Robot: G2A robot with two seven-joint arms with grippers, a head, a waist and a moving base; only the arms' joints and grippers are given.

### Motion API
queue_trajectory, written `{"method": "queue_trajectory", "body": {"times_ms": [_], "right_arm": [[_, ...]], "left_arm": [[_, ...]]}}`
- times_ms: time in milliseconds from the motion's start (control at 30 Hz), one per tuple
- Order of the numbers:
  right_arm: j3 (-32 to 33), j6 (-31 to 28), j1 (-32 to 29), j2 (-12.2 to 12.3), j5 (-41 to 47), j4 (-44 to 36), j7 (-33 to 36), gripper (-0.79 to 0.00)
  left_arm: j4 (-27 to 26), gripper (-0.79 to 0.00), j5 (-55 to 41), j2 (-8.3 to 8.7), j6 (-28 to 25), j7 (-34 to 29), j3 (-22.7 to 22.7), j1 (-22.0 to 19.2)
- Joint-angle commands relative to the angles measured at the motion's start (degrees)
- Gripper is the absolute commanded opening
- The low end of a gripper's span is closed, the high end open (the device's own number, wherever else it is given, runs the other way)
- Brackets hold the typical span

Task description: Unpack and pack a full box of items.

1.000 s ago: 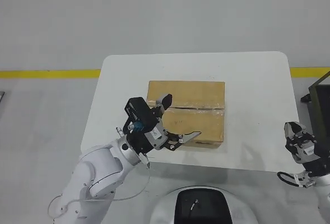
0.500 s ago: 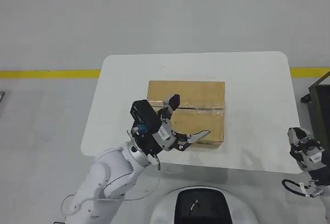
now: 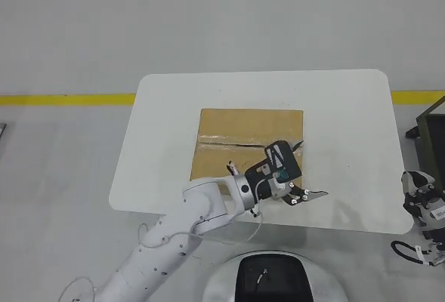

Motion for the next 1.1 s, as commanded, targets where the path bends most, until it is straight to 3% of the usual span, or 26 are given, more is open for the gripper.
{"method": "queue_trajectory", "body": {"times_ms": [0, 533, 667, 933, 1067], "right_arm": [[0.2, 0.0, -0.2, 0.0, 0.1, -0.3, 0.1, -0.785], [-2.4, 1.4, -1.0, -0.7, -0.1, -1.5, 0.5, -0.785], [-3.2, 1.1, -0.4, -0.8, -0.7, -1.4, 0.6, -0.785], [-3.8, 1.1, 0.2, -0.9, -0.9, -0.7, 0.5, -0.785], [-3.7, 1.1, 0.2, -1.0, -0.9, -0.4, 0.3, -0.785]], "left_arm": [[2.1, 0.0, -0.2, -0.88, 1.2, -0.4, 0.9, -2.0], [2.1, 0.0, 0.2, -1.09, 2.0, 0.3, 0.9, -1.7], [3.7, 0.0, 2.5, -1.79, 1.5, -1.2, 1.7, -3.1], [7.9, 0.0, 7.5, -4.02, 3.1, -11.4, 4.6, -8.2], [8.7, 0.0, 10.0, -4.77, 1.2, -16.0, 5.8, -10.1]]}}
